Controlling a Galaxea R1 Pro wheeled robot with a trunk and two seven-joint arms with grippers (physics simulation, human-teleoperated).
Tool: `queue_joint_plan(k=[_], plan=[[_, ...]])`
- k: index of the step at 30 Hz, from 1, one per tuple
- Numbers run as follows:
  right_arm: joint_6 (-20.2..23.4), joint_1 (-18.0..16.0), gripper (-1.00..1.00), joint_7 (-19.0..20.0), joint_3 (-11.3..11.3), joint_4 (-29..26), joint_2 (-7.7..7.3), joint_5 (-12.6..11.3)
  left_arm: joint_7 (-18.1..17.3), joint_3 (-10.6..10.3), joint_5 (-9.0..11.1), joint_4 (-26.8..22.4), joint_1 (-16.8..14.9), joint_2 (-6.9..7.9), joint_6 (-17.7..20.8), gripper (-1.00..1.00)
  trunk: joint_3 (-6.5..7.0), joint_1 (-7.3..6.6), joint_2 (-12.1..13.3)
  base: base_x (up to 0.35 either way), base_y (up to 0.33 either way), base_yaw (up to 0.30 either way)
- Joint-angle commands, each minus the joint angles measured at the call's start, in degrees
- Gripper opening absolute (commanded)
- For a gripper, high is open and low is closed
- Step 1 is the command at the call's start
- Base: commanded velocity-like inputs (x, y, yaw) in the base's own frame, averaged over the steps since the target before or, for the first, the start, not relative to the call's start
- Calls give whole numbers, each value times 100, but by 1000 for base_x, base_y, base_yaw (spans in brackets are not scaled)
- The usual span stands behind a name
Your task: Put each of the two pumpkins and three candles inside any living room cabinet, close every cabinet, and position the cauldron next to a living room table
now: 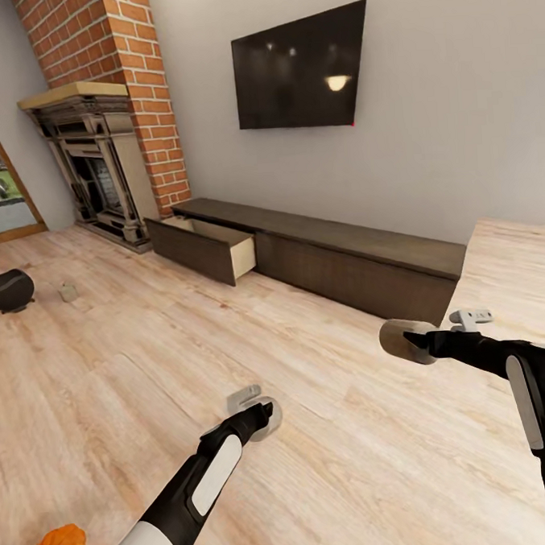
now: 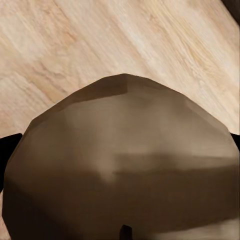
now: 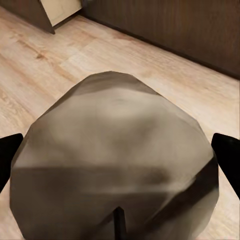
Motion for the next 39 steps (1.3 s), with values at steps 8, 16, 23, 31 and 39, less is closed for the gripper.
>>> queue_joint_plan(k=[8,16,23,31,39], plan=[[36,-5,-100,12,-1,-5,1,-29,44,-15,51,-11,-5,4,11,-100,-5,2,-2,338,0,0],[36,-5,-100,9,2,-5,1,-29,42,-14,59,-11,-3,7,18,-100,-5,2,-2,339,0,52],[36,-5,-100,16,5,-5,2,-29,-179,-9,72,-8,-3,6,31,-100,-5,2,-2,339,0,226],[36,-5,-100,17,10,-5,1,-29,-281,-5,77,-10,-2,12,37,-100,-5,2,-2,339,0,94],[36,3,-100,25,23,-5,1,-33,-294,22,80,-4,-2,19,37,-100,-5,2,-2,339,0,7]])
